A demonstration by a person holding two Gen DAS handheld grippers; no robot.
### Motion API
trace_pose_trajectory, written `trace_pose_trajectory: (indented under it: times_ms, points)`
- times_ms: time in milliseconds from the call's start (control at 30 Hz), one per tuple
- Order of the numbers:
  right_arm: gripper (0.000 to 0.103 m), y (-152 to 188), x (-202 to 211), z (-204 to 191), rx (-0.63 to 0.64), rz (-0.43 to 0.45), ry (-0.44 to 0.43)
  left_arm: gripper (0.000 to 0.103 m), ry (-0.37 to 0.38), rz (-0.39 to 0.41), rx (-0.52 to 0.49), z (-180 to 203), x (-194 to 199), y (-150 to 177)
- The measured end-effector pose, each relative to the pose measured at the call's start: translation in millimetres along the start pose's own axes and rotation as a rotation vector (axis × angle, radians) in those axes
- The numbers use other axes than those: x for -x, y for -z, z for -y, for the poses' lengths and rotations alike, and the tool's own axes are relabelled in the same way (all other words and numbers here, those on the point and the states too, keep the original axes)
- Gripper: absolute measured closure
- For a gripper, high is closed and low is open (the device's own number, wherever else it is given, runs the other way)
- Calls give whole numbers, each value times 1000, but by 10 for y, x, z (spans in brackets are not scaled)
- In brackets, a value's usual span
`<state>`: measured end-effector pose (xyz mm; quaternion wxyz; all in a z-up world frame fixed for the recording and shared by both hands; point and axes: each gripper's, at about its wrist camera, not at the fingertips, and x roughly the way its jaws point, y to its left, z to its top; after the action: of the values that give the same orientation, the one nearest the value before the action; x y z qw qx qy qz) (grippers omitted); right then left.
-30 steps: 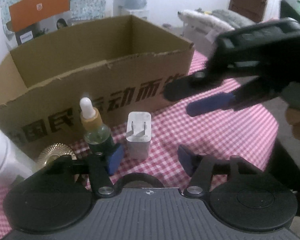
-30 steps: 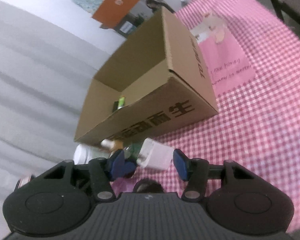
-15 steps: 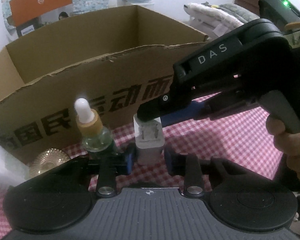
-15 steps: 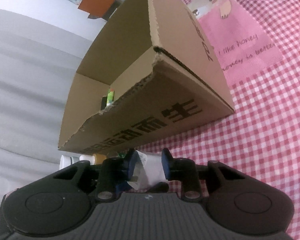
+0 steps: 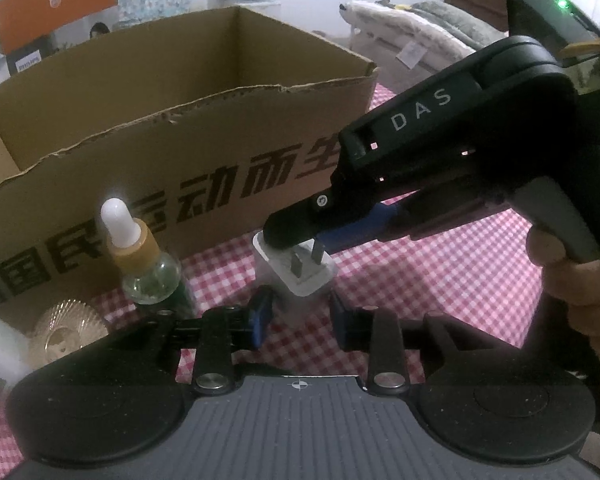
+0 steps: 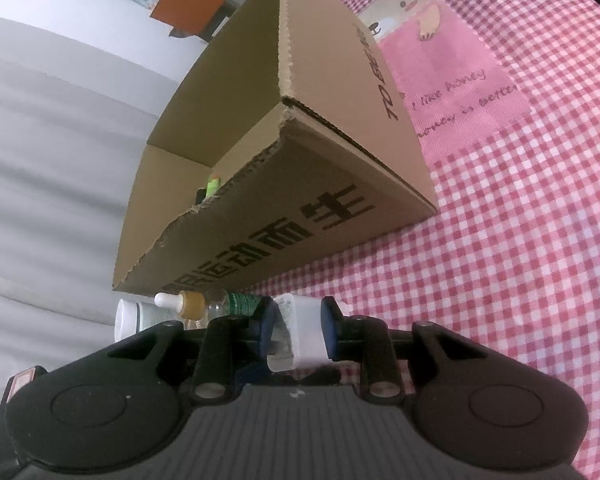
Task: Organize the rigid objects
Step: 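Grasp the white plug charger with the right gripper, then carry the white plug charger into the box and open the right gripper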
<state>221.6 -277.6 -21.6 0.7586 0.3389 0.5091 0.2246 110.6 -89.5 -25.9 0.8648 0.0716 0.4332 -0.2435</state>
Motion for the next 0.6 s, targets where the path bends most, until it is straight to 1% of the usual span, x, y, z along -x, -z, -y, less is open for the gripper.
trace_pose_trajectory:
  times_ms: [167,300,367,533,600]
  points:
    - [74,-36,-35,-25,-1,0,5,69,8,-3,6,-48,-69,-68]
    - [73,-14,2,13,-18,-15,15,69,32,-2,-6,-49,-84,-47]
    - [73,5,18,36,-26,-18,15,67,42,-7,-14,-46,-92,-50]
    - [72,6,2,80,-34,-19,9,67,20,-13,-27,-14,-154,-76]
    - [70,5,-8,83,-43,-21,7,69,6,-21,-29,2,-175,-91]
